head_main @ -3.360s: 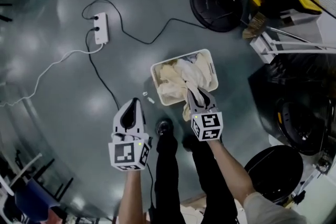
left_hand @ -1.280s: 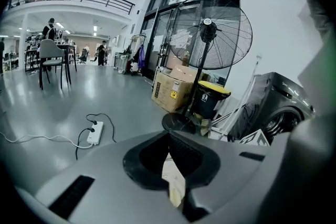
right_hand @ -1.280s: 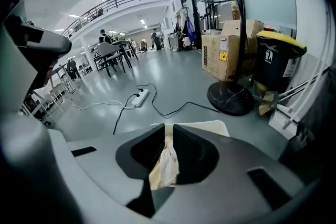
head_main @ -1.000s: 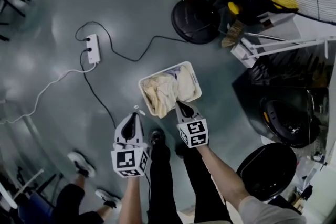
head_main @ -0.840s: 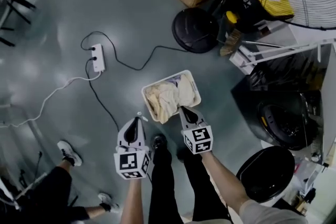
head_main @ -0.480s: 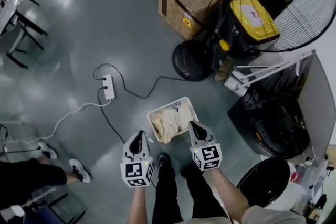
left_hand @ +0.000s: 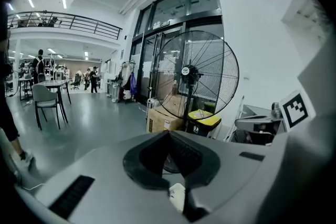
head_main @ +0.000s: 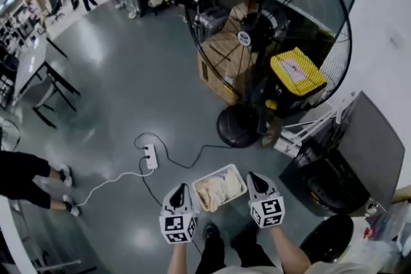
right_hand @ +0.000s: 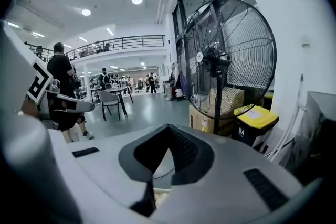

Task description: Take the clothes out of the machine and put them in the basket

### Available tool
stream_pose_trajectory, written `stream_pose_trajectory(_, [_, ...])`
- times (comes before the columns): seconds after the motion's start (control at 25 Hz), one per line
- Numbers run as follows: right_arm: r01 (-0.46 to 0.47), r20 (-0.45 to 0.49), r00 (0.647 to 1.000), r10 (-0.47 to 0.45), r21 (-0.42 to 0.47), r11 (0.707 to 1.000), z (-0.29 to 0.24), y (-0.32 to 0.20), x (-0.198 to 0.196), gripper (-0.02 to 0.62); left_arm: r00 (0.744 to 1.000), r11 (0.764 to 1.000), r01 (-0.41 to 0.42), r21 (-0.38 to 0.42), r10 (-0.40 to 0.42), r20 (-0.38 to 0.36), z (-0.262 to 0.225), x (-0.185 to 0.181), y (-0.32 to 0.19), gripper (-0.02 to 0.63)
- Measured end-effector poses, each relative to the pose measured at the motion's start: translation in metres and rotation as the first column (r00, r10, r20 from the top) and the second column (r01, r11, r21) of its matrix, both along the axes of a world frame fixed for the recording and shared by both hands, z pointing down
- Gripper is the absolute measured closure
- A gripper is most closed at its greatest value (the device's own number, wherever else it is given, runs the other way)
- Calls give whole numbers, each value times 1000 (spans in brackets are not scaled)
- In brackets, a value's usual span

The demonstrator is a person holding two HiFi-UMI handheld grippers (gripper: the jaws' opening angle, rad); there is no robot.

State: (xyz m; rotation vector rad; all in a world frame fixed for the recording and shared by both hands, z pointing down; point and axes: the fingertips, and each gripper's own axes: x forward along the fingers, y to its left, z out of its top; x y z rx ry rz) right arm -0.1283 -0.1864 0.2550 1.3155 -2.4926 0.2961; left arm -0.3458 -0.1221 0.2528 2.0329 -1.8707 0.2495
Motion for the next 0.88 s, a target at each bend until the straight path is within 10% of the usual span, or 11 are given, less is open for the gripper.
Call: stream_pose_trajectory(0.88, [-108,5,994,109,184,977,-177,60,105,572,990,979,-125,158,112,90,-167,58,31,586])
